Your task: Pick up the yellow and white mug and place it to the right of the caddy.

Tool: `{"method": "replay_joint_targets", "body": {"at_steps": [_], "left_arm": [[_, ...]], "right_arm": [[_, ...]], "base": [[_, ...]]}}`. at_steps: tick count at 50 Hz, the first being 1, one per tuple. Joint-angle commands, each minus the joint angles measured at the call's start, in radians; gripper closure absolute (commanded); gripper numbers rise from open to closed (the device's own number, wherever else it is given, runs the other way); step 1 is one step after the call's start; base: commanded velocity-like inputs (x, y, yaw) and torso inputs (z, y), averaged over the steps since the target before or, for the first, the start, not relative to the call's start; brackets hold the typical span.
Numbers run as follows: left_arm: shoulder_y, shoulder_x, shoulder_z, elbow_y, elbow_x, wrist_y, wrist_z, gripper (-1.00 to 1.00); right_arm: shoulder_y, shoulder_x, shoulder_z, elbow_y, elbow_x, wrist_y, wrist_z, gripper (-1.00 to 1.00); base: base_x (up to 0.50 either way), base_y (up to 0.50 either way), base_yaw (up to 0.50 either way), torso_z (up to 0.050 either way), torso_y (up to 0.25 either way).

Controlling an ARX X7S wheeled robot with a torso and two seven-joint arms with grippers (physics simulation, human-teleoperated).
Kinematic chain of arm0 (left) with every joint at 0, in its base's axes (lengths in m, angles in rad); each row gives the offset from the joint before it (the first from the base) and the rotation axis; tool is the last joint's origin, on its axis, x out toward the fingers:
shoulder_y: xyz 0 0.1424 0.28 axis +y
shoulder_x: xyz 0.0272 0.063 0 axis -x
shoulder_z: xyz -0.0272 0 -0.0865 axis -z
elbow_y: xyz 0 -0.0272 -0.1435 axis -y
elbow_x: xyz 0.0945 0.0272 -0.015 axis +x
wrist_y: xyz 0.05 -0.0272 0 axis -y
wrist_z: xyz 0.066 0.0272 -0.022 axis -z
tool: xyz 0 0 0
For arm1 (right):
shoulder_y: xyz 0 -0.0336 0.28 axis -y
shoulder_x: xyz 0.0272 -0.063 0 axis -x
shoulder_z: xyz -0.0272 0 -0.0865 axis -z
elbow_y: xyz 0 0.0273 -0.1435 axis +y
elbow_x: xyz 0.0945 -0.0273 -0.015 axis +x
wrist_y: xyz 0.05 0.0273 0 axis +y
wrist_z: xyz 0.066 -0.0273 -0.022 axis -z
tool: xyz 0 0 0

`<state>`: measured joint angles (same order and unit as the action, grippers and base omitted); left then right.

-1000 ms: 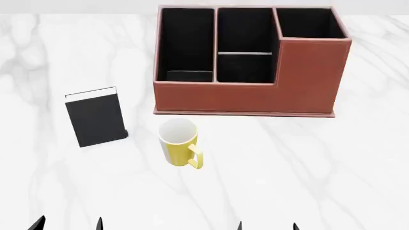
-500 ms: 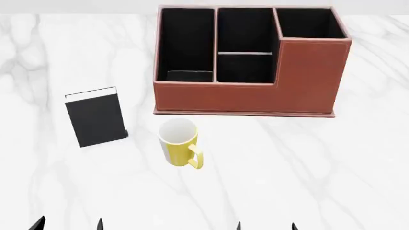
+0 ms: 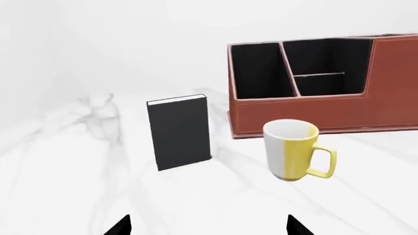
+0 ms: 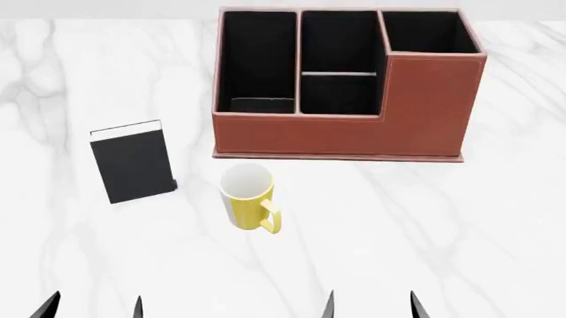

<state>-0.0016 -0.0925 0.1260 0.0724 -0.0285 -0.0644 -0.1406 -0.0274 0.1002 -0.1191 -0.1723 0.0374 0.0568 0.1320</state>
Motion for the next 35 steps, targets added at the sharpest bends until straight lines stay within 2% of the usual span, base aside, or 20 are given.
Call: {"method": "replay_joint_targets", "body": {"at_steps": [1, 10, 15, 22, 25, 26, 27, 29, 30, 31, 32, 35], "left_arm": [[0.015, -0.019, 0.045, 0.208, 0.074, -0.163, -0.052, -1.00], [0.022, -0.021, 0.052, 0.409, 0.100, -0.262, -0.089, -1.00], [0.005, -0.033, 0.081, 0.562, 0.152, -0.387, -0.090, -1.00], [-0.008, -0.034, 0.094, 0.716, 0.219, -0.485, -0.124, -1.00], [-0.014, -0.032, 0.094, 0.789, 0.238, -0.529, -0.129, -1.00], [-0.017, -0.032, 0.095, 0.820, 0.251, -0.550, -0.132, -1.00], [-0.019, -0.033, 0.097, 0.856, 0.265, -0.569, -0.135, -1.00], [-0.023, -0.036, 0.106, 0.899, 0.298, -0.593, -0.147, -1.00], [-0.026, -0.035, 0.108, 0.921, 0.311, -0.609, -0.150, -1.00], [-0.029, -0.036, 0.112, 0.935, 0.320, -0.619, -0.151, -1.00], [-0.035, -0.032, 0.134, 0.973, 0.391, -0.642, -0.148, -1.00], [-0.013, 0.090, 0.101, 0.974, 0.544, -0.575, -0.003, -1.00]], "right_arm": [[-0.041, 0.028, -0.011, -0.297, 0.010, 0.110, 0.023, -1.00], [-0.057, 0.052, -0.008, -0.555, 0.020, 0.252, 0.043, -1.00], [-0.056, 0.065, -0.036, -0.730, 0.001, 0.371, 0.055, -1.00], [-0.030, 0.071, -0.031, -0.873, 0.024, 0.495, 0.072, -1.00], [-0.018, 0.157, -0.069, -0.875, 0.084, 0.466, 0.176, -1.00], [0.006, 0.257, -0.115, -0.875, 0.155, 0.440, 0.293, -1.00], [0.072, 0.407, -0.209, -0.875, 0.273, 0.402, 0.443, -1.00], [0.291, 0.707, -0.485, -0.875, 0.445, 0.274, 0.743, -1.00], [0.424, 0.798, -0.635, -0.875, 0.486, 0.219, 0.893, -1.00], [0.547, 0.850, -0.785, -0.875, 0.510, 0.177, 1.043, -1.00], [0.697, 0.894, -0.935, -0.875, 0.532, 0.130, 1.169, -1.00], [1.109, 0.930, -1.385, -0.875, 0.561, 0.017, 1.380, -1.00]], "base": [[0.00, 0.00, 0.00, 0.000, 0.000], [0.00, 0.00, 0.00, 0.000, 0.000], [0.00, 0.00, 0.00, 0.000, 0.000], [0.00, 0.00, 0.00, 0.000, 0.000], [0.00, 0.00, 0.00, 0.000, 0.000], [0.00, 0.00, 0.00, 0.000, 0.000], [0.00, 0.00, 0.00, 0.000, 0.000], [0.00, 0.00, 0.00, 0.000, 0.000], [0.00, 0.00, 0.00, 0.000, 0.000], [0.00, 0.00, 0.00, 0.000, 0.000], [0.00, 0.00, 0.00, 0.000, 0.000], [0.00, 0.00, 0.00, 0.000, 0.000]]}}
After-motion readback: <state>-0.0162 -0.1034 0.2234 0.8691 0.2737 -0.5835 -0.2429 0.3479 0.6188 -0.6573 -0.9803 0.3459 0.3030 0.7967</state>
